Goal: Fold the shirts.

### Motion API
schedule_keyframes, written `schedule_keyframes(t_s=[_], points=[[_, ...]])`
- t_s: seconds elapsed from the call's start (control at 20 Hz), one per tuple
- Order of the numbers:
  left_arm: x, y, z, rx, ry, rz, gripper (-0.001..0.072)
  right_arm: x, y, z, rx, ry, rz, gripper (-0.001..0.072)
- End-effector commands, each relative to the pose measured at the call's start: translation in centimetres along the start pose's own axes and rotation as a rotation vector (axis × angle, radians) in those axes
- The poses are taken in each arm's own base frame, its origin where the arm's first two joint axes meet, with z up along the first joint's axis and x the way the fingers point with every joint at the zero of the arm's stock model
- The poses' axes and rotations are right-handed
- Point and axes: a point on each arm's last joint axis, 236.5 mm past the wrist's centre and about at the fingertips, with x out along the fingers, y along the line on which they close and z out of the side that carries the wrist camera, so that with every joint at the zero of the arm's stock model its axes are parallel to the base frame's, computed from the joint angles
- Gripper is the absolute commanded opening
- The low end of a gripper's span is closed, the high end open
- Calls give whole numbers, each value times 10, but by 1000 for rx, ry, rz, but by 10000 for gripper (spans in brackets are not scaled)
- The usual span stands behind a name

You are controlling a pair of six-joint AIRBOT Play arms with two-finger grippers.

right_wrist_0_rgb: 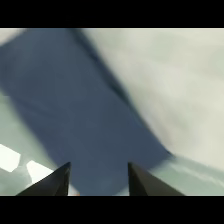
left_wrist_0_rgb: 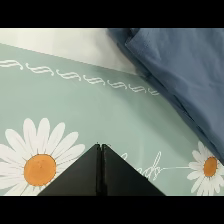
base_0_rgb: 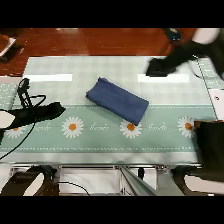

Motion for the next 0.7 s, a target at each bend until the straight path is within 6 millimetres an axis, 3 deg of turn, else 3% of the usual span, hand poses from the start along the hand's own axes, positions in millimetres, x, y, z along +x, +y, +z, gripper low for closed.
schedule_keyframes(t_s=[0.0,0.15,0.25,0.5,0.65], points=[[0,0,0,-2,-1,0,19,3,-82,-71,296,-214,-195,414],[0,0,2,-5,-9,-2,19,67,-69,-130,583,-234,-23,414],[0,0,5,-5,-22,-3,19,94,-53,-147,640,-167,79,415],[0,0,6,-5,-28,-3,19,135,-18,-139,658,-21,265,415],[0,0,6,-5,-29,-3,19,152,-8,-127,658,44,324,415]])
